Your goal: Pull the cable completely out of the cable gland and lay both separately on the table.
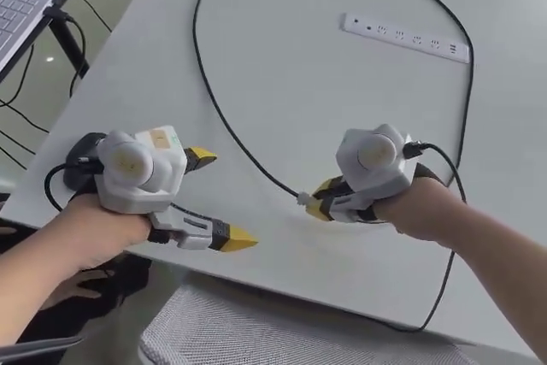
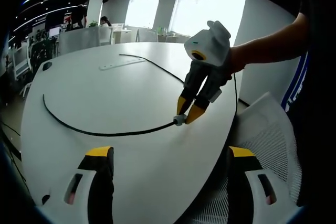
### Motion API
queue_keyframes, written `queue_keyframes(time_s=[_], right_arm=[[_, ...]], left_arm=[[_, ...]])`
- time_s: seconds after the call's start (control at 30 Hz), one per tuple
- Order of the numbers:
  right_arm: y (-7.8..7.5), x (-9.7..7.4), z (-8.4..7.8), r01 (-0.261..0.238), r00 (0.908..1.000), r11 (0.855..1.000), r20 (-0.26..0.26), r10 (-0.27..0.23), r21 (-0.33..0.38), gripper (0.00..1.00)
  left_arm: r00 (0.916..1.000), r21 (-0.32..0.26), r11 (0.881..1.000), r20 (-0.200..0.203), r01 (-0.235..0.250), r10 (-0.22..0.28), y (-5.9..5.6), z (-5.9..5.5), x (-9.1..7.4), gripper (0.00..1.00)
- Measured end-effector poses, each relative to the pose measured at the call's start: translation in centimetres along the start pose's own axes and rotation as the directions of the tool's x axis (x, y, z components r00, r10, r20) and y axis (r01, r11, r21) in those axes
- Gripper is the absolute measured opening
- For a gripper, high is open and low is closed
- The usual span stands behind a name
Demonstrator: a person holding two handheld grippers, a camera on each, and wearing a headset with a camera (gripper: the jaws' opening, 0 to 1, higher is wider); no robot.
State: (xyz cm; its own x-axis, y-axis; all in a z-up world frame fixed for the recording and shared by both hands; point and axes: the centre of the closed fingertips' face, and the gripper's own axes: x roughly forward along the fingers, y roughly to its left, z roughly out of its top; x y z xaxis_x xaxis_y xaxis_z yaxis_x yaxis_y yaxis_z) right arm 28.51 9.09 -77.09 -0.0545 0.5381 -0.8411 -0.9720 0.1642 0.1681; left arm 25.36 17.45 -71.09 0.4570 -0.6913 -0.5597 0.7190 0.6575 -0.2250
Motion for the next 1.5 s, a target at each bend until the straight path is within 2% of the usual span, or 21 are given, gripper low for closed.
queue_keyframes(time_s=[0.2,0.37,0.63,0.73,1.0,1.3,1.4,1.5], right_arm=[[0.7,-1.0,0.0,-0.004,1.0000,1.000,-0.004,0.004,-0.008,0.05],[1.6,-1.8,0.1,-0.008,1.0000,1.000,-0.004,0.008,-0.012,0.05],[2.8,-2.8,0.5,-0.014,0.9998,1.000,0.014,0.014,-0.011,0.05],[3.2,-3.3,0.6,-0.015,0.9997,1.000,0.016,0.015,-0.018,0.05],[4.0,-4.5,1.0,-0.001,0.9998,0.999,0.020,0.002,-0.044,0.06],[5.0,-5.3,1.3,0.006,0.9999,0.996,0.015,-0.005,-0.086,0.05],[5.1,-5.4,1.2,0.006,0.9999,0.995,0.009,-0.005,-0.099,0.06],[5.3,-5.4,1.0,0.007,1.0000,0.992,-0.004,-0.008,-0.122,0.06]], left_arm=[[0.9998,0.020,1.000,0.010,0.017,-0.018,-0.2,0.9,0.6,0.89],[0.9990,0.042,0.998,0.013,0.042,-0.043,-1.1,1.6,1.2,0.89],[0.9966,0.071,0.994,0.004,0.082,-0.082,-2.6,2.1,2.1,0.87],[0.9953,0.080,0.992,0.011,0.095,-0.097,-3.2,2.7,2.4,0.87],[0.9913,0.098,0.987,0.022,0.127,-0.130,-4.0,3.8,3.0,0.86],[0.9844,0.112,0.979,0.020,0.171,-0.175,-5.0,3.9,3.4,0.79],[0.9829,0.122,0.976,0.001,0.183,-0.184,-5.3,3.5,3.7,0.77],[0.9811,0.116,0.974,0.001,0.192,-0.194,-5.4,3.5,4.0,0.76]])
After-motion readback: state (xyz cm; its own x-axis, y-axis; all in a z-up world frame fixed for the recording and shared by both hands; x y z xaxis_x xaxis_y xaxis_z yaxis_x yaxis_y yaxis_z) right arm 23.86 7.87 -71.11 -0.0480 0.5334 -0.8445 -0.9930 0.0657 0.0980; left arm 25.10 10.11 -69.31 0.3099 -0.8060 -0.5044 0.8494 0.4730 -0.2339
